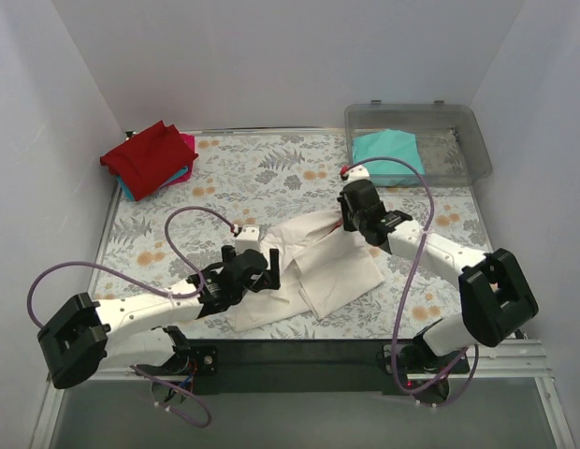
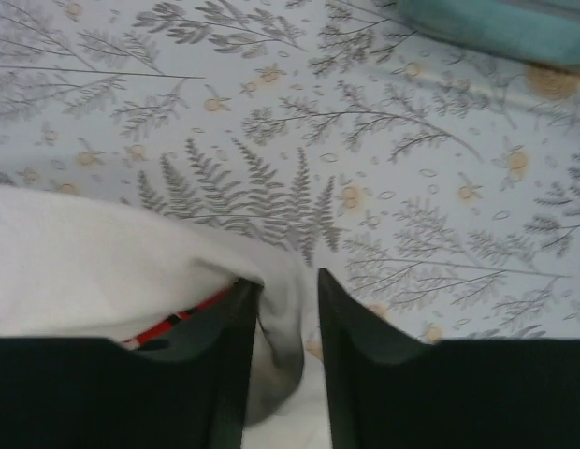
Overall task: Fold and stack the t-shirts
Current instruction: Flatten the tshirt out
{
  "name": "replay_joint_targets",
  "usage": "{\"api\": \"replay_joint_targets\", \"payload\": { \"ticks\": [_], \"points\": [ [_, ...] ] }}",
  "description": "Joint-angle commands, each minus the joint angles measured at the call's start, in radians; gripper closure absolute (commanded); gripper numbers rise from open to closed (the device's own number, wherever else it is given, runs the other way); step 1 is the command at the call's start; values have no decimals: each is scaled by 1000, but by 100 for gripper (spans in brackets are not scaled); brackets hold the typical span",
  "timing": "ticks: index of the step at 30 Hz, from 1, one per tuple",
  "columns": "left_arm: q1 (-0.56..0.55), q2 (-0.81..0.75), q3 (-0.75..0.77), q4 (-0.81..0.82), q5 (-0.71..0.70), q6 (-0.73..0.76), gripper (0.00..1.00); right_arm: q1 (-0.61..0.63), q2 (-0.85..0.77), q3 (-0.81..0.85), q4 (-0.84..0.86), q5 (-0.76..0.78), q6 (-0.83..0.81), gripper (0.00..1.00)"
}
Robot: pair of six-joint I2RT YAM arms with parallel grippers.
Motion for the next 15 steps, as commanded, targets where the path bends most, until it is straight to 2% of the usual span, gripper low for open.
{"api": "replay_joint_targets", "payload": {
  "ticks": [1,3,10,15],
  "points": [
    [-47,69,56,38,-68,36,16,-94,63,57,63,-75,-39,67],
    [-52,106,63,36,-80,26,16,-95,69,68,60,-80,-61,52],
    [-55,155,74,84,-73,30,16,-92,-69,-27,91,-186,-42,44],
    [-62,207,90,102,-24,27,18,-80,-171,-99,97,-195,-26,42]
  ]
}}
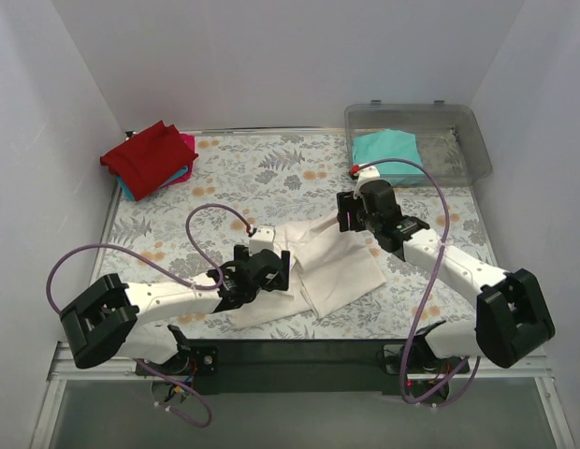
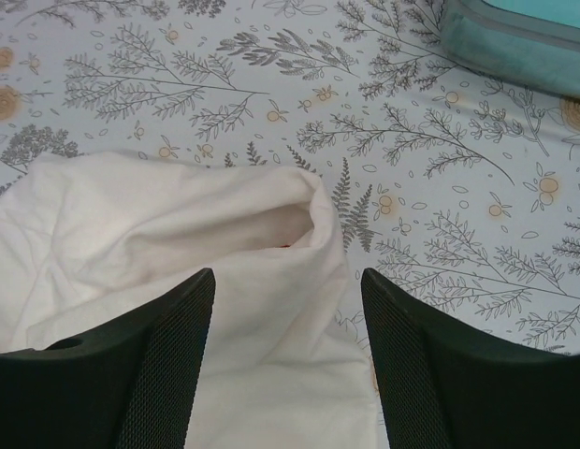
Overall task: Fold and stack the t-shirts
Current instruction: Flatten the tshirt out
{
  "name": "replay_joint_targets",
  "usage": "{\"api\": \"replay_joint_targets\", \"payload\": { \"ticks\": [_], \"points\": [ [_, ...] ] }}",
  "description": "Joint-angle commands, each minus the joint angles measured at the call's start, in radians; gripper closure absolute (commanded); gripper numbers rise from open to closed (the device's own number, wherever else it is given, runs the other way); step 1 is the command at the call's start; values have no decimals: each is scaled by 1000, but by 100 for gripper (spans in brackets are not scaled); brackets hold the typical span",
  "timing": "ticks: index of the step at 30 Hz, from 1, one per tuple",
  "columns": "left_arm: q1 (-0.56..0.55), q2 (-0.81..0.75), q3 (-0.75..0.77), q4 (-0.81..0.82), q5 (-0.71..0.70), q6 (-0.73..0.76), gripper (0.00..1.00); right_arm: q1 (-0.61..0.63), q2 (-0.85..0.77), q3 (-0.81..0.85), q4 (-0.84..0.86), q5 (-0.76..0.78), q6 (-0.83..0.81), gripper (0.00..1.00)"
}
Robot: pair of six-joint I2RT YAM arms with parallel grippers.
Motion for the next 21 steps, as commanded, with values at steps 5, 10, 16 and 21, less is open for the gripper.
{"api": "replay_joint_targets", "payload": {
  "ticks": [5,10,16,21],
  "points": [
    [-31,-39,12,50,31,-40,18,24,-140,-102,41,-34,28,41],
    [-39,-133,-36,80,31,-94,19,62,-178,-150,41,-21,42,40],
    [-40,-83,-25,88,100,-94,20,79,-160,-145,41,-24,44,40],
    [-48,8,5,38,97,-115,25,96,-171,-144,41,-20,42,40]
  ]
}}
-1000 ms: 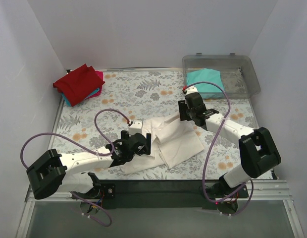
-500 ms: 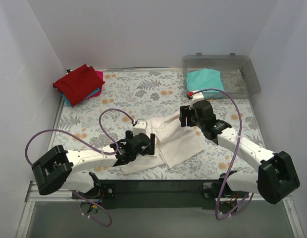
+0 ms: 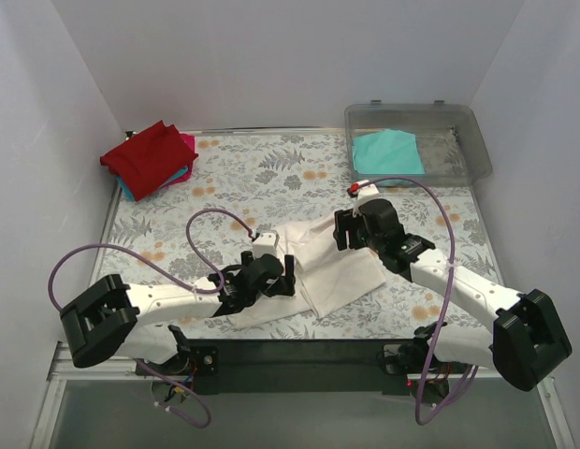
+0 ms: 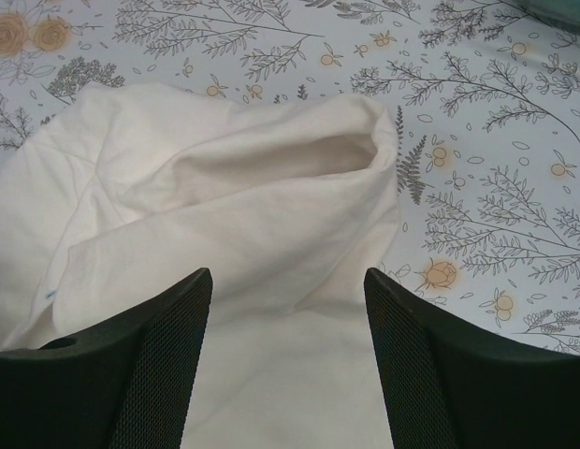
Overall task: Fold and stack the t-shirts
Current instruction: Flatten the tshirt out
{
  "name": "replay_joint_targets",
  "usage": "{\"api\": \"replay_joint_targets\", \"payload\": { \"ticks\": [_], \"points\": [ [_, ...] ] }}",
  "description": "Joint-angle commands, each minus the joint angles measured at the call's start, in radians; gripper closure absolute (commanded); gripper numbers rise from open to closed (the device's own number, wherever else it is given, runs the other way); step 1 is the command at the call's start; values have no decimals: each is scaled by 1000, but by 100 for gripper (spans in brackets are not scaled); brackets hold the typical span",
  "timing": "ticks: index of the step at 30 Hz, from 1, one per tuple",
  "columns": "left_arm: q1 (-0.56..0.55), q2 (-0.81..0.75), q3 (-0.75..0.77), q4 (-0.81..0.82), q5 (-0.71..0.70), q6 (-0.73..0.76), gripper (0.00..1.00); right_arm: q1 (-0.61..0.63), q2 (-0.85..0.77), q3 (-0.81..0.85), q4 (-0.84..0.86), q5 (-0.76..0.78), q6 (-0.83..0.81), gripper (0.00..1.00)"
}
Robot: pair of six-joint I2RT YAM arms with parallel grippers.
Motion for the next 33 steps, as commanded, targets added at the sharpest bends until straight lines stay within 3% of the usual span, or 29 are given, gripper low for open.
{"api": "replay_joint_targets", "payload": {
  "ticks": [1,5,8,9,10,19,30,33],
  "points": [
    [-13,26,36,-52,0,-24,28,23,-17,5,25,3,9,39],
    [-13,32,33,-49,0,-27,47,69,-9,28,25,9,-5,39],
    [-14,24,29,-35,-7,-27,78,136,23,65,25,26,-16,39],
    [-14,20,27,-36,-15,-30,98,170,44,85,25,32,-17,39],
    [-14,4,21,-38,-33,-33,100,187,54,97,25,36,-21,39],
    [-13,-126,9,-109,-112,-38,100,352,218,179,25,99,-33,39],
    [-13,-161,-5,-153,-124,-56,100,405,388,249,-1,266,-41,40],
    [-13,-178,-7,-162,-136,-56,100,409,414,265,-34,338,-34,51]
  ]
}}
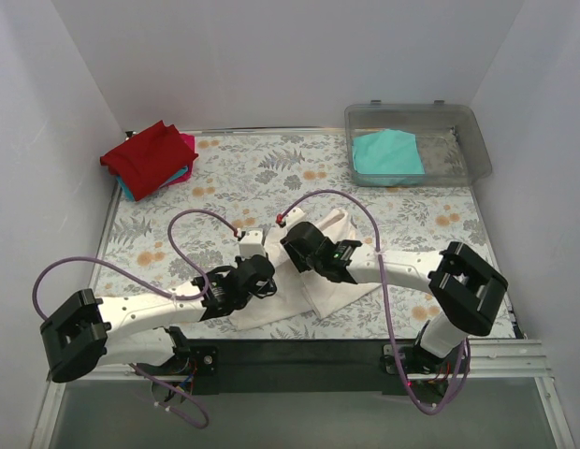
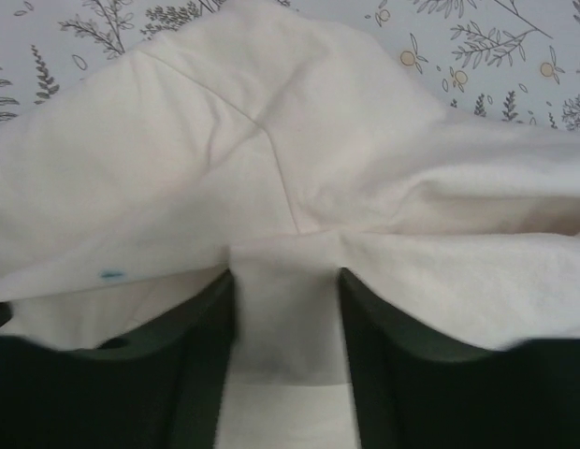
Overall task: Fold and stack the t-shirts
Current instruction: Flatten the tshirt out
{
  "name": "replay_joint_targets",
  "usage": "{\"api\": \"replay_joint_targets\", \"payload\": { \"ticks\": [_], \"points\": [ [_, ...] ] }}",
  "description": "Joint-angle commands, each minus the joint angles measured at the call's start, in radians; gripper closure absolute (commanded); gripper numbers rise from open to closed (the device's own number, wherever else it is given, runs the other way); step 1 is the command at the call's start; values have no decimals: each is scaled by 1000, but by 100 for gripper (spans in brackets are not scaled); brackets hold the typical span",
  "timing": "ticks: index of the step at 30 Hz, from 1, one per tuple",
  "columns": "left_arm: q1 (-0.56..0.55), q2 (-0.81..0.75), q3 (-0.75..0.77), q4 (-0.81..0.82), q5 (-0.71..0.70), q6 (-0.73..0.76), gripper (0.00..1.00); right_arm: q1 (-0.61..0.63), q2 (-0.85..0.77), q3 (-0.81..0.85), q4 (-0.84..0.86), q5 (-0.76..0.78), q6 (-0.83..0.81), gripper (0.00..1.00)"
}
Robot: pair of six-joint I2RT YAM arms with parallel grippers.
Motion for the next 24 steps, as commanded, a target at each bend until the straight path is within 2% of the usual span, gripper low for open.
{"api": "replay_joint_targets", "payload": {
  "ticks": [1,4,6,9,13,21,24],
  "points": [
    [-3,-47,-5,-29,-53,-10,100,8,30,59,-28,133,2,67],
    [-2,-53,-1,-55,-82,-13,100,8,44,72,-62,180,14,92],
    [1,-46,13,-80,-131,-22,100,8,38,84,-97,220,24,99],
    [47,-27,33,-120,-178,-28,100,8,-36,75,-131,277,31,99],
    [237,-41,88,-115,-174,14,100,8,-164,47,-183,389,42,99],
    [368,-131,298,-134,-321,183,100,-10,-445,29,-237,580,-8,99],
    [446,-168,373,-132,-329,238,100,-15,-519,47,-241,628,-47,99]
  ]
}}
